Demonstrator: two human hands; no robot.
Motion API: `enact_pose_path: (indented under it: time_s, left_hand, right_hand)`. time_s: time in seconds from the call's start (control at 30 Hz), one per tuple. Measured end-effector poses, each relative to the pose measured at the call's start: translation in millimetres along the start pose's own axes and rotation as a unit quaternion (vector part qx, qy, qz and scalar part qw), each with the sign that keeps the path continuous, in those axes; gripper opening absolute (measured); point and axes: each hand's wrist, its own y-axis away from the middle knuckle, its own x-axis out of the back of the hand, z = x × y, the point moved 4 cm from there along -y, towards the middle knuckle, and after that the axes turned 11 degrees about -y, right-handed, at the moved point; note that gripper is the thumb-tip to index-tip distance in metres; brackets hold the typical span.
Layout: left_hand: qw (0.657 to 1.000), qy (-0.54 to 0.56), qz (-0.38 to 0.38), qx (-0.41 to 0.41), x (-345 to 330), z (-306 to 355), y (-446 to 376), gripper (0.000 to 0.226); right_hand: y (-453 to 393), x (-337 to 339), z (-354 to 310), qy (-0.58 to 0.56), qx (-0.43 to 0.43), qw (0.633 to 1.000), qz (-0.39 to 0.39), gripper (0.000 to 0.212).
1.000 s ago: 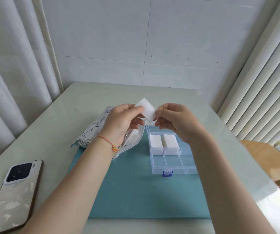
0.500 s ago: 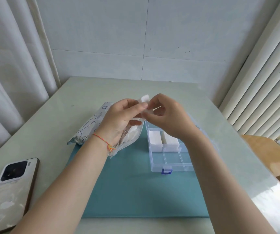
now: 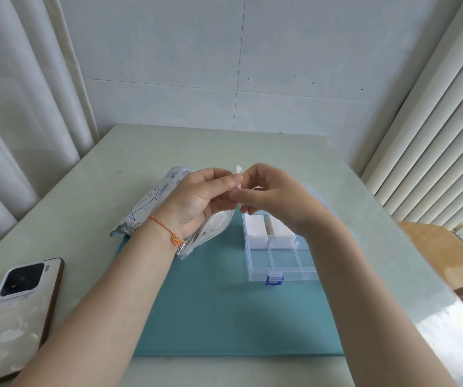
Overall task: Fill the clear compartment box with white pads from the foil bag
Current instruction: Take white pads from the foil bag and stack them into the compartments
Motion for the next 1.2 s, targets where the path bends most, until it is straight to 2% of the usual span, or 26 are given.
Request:
enact_pose_path:
  time_s: [0.2, 0.4, 0.57, 0.8, 0.97, 1.07, 1.2]
  left_hand:
    - [1.000, -0.014, -0.004, -0.011, -3, 1, 1, 0.021]
    - [0.998, -0.053, 0.037, -0.013, -3, 2, 2, 0.026]
    - [0.998, -0.028, 0.062, -0.004, -1, -1, 0, 0.013]
    - [0.999, 0.021, 0.025, -0.008, -2, -1, -1, 0.008]
    - [1.000, 0.010, 0.000, 0.001, -1, -1, -1, 0.022]
    - [1.000, 0.028, -0.004, 0.008, -1, -1, -1, 0.028]
    - [0.996, 0.073, -0.014, 0.057, -1, -2, -1, 0.013]
  right_hand:
    - [2, -2, -2, 0.069, 0.009, 0.998, 0.006, 0.040]
    - [3, -4, -1, 0.073, -0.001, 0.997, -0.019, 0.033]
    - [4, -5, 0, 0.031, -0.021, 0.999, -0.033, 0.034]
    - [5, -5, -1, -0.012, -0.029, 0.999, -0.032, 0.027]
    - [5, -5, 0, 0.011, -0.035, 0.998, -0.043, 0.027]
    - [6, -2, 0, 0.046, -0.028, 0.997, -0.055, 0.037]
    - [6, 6, -4, 0.164, 0.017, 0.986, -0.039, 0.041]
